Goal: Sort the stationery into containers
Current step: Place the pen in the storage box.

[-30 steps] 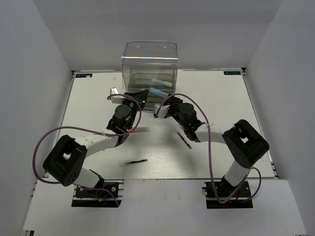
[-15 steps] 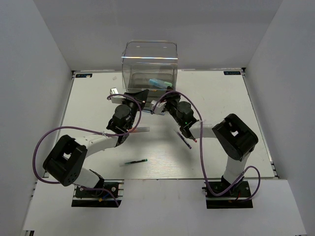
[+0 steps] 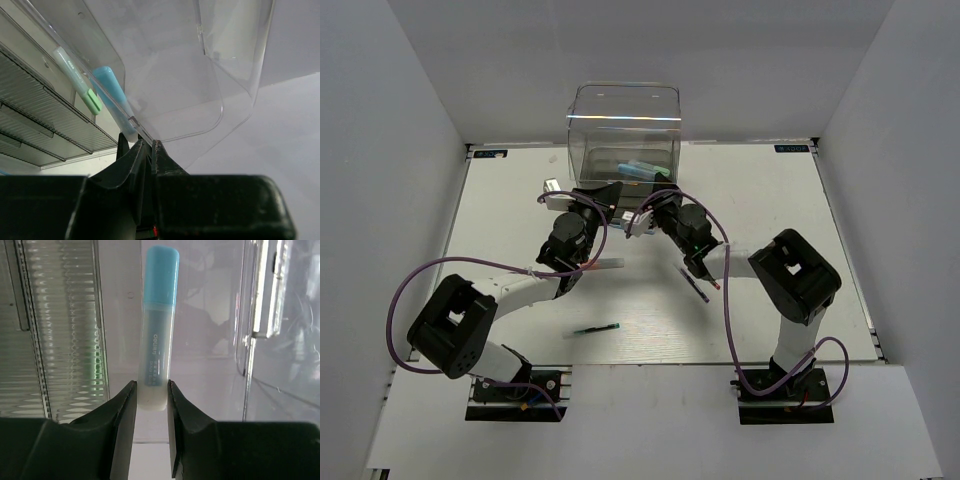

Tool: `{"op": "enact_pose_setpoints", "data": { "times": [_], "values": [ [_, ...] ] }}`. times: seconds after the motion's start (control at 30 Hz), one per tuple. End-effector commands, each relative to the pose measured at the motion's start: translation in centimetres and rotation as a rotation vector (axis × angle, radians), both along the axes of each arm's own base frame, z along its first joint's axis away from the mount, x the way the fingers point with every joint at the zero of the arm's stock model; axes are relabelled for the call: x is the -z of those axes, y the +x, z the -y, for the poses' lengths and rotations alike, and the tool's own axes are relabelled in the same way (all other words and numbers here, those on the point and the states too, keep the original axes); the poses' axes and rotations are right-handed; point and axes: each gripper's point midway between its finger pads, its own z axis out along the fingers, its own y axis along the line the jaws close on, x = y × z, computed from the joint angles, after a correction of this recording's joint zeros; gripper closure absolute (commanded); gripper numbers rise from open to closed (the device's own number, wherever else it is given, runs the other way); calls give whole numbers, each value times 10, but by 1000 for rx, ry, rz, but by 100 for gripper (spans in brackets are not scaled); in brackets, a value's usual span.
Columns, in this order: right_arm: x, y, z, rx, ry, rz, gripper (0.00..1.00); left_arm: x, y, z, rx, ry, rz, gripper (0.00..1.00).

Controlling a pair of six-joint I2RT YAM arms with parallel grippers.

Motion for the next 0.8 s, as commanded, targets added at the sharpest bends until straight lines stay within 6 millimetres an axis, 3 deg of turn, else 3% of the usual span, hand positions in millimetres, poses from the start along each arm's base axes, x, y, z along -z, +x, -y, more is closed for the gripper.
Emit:
{"op": "enact_pose_setpoints", "data": {
  "times": [0.0,0.23,0.77],
  "values": [
    [-21,5,-5,-16,-58,90,100,-33,-2,-2,5,-54,76,100],
    [-12,10,-8,-44,-193,46,100,-35,-2,-2,5,-59,84,100],
    [-4,20,-3,-34,-307,-14,97,-35,-2,-2,5,-59,84,100]
  ]
}}
